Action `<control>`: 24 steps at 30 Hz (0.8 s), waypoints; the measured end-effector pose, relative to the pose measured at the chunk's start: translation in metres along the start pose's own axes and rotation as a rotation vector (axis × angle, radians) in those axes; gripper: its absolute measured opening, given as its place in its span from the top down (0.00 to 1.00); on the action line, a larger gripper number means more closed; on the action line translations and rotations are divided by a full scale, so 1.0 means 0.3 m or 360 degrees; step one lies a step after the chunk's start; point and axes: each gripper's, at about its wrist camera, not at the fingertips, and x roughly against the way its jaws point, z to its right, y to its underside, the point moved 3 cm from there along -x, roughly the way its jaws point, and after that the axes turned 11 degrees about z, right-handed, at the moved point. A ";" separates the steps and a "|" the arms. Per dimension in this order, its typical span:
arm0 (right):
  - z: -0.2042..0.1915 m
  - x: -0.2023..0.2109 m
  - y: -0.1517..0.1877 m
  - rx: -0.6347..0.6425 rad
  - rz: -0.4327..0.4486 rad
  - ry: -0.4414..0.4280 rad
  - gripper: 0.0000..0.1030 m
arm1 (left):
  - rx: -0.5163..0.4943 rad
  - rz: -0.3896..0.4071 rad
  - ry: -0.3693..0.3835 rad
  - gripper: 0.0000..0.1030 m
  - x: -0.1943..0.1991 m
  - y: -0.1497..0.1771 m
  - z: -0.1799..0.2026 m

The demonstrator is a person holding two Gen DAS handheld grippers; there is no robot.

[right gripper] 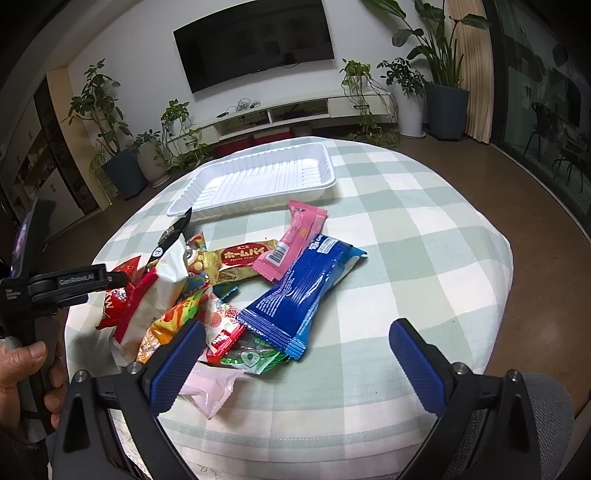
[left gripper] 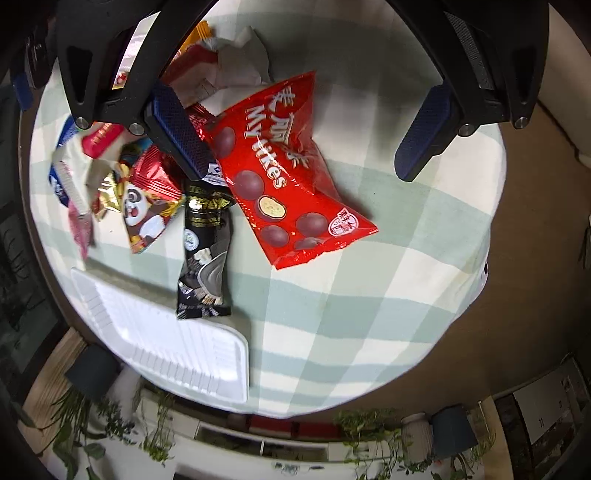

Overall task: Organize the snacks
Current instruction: 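Reach the left tool to the red Maltesers bag and grasp it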

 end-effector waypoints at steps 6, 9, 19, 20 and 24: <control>0.009 -0.014 0.007 -0.0006 -0.0012 -0.0006 0.01 | 0.0020 -0.0056 0.0020 0.01 -0.087 0.006 0.014; 0.012 -0.015 0.004 0.0007 0.0010 0.0001 0.01 | 0.0018 -0.0056 0.0026 0.01 -0.119 0.002 0.008; 0.020 -0.027 0.009 0.0029 0.0032 0.0016 0.01 | -0.0062 -0.0059 0.0072 0.09 -0.158 -0.005 0.003; 0.020 -0.026 0.009 0.0029 0.0032 0.0016 0.01 | -0.0077 -0.0051 0.0077 0.20 -0.156 -0.004 0.010; 0.019 -0.027 0.013 0.0009 -0.0006 0.0019 0.03 | -0.0151 -0.0037 0.0093 0.42 -0.169 -0.001 0.028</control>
